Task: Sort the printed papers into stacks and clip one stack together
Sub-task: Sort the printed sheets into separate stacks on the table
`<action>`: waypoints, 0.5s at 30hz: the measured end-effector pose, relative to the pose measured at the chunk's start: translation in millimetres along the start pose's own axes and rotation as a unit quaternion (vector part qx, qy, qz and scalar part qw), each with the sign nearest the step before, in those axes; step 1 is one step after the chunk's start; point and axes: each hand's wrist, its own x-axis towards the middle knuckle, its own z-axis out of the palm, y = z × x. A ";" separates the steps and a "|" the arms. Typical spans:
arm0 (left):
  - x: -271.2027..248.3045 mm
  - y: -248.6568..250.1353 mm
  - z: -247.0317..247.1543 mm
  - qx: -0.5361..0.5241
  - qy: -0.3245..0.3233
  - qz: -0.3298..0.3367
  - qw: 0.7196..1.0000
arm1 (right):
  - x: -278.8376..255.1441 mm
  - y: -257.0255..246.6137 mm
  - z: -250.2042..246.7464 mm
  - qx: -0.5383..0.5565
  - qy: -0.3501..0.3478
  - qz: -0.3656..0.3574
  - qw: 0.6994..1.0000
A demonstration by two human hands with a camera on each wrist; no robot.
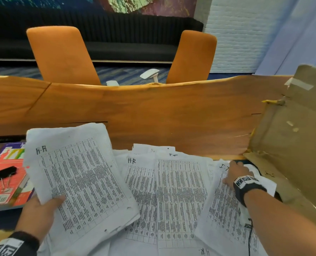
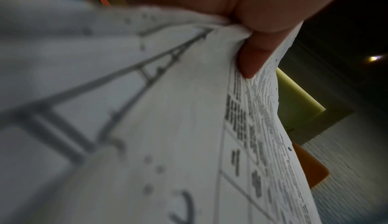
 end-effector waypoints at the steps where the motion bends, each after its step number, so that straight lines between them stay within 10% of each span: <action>1: -1.2 0.0 -0.3 0.000 -0.005 0.000 1.000 | -8.8 -2.3 -4.3 -0.010 0.014 -0.018 1.000; 15: -0.7 -10.9 -18.6 -0.024 0.006 -0.028 0.999 | -47.2 -126.6 -39.9 0.063 -0.027 -0.260 0.963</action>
